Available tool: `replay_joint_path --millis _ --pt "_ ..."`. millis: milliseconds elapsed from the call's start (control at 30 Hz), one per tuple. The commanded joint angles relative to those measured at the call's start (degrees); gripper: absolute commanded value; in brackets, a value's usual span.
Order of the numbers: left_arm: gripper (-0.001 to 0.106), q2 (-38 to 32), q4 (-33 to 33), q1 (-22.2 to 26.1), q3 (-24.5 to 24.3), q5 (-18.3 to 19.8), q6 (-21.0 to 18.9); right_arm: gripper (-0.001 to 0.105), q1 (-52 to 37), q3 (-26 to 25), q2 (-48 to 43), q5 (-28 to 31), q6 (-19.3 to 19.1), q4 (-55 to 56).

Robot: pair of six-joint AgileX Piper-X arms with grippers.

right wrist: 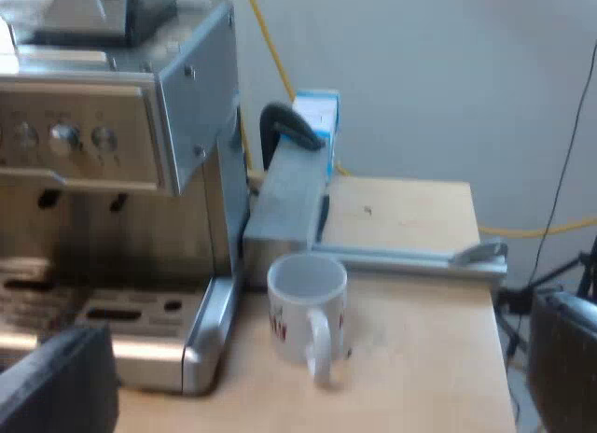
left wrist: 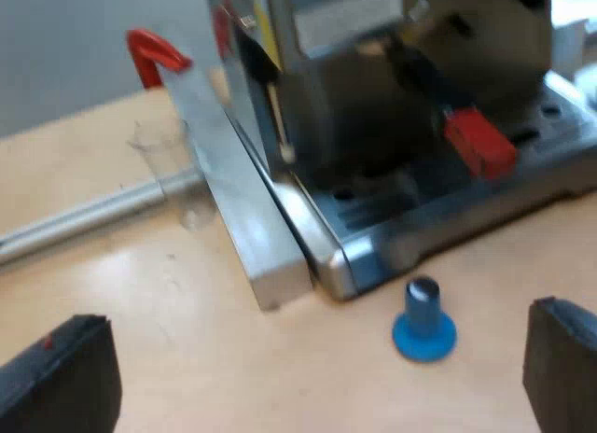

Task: Put the handle in the coffee machine

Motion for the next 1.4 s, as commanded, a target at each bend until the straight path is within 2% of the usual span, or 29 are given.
replay_joint_path --millis 33,200,367,467,600,667,733,800,933,1133,1400 --pt "0.088 -7.7 1.6 0.2 -0.1 0.4 0.9 0.090 -0.1 -0.9 -2.2 -1.5 -0.2 5.4" --pt "0.088 -7.7 1.1 0.2 0.3 0.4 0.9 0.090 -0.1 -0.3 -2.4 -9.7 -0.7 8.0" --pt "0.088 -7.7 -1.3 0.2 1.9 -0.7 0.9 0.090 -0.1 1.7 -2.4 -9.1 -0.7 4.8" --pt "0.088 -7.7 -5.4 0.2 4.1 -2.0 0.5 0.090 -0.1 3.6 -2.2 -8.8 -0.7 2.0" --pt "0.088 -7.7 -13.7 0.2 7.4 -2.7 -2.4 0.090 -0.1 9.9 -2.2 -8.8 -0.4 -6.3" --pt "0.088 -7.7 -17.3 0.2 8.5 -2.7 -4.0 0.090 -0.1 13.1 -2.2 -8.3 1.3 -9.3" --pt "0.088 -7.7 -20.5 0.2 9.5 -2.7 -4.0 0.090 -0.1 16.6 -2.2 -5.7 4.8 -12.4" --pt "0.088 -7.7 -22.0 0.2 10.5 -2.7 -4.0 0.090 -0.1 18.4 -2.2 -4.0 6.2 -13.5" --pt "0.088 -7.7 -22.4 0.2 12.5 -2.7 -4.0 0.090 -0.1 24.6 -2.1 -2.5 7.1 -15.5" --pt "0.088 -7.6 -22.4 0.2 16.9 -2.7 -4.0 0.090 -0.1 30.5 -2.1 -2.7 7.2 -15.6" --pt "0.088 -7.6 -21.9 0.2 21.7 -2.4 -4.0 0.090 -0.1 33.1 -2.0 -2.8 8.5 -16.4"
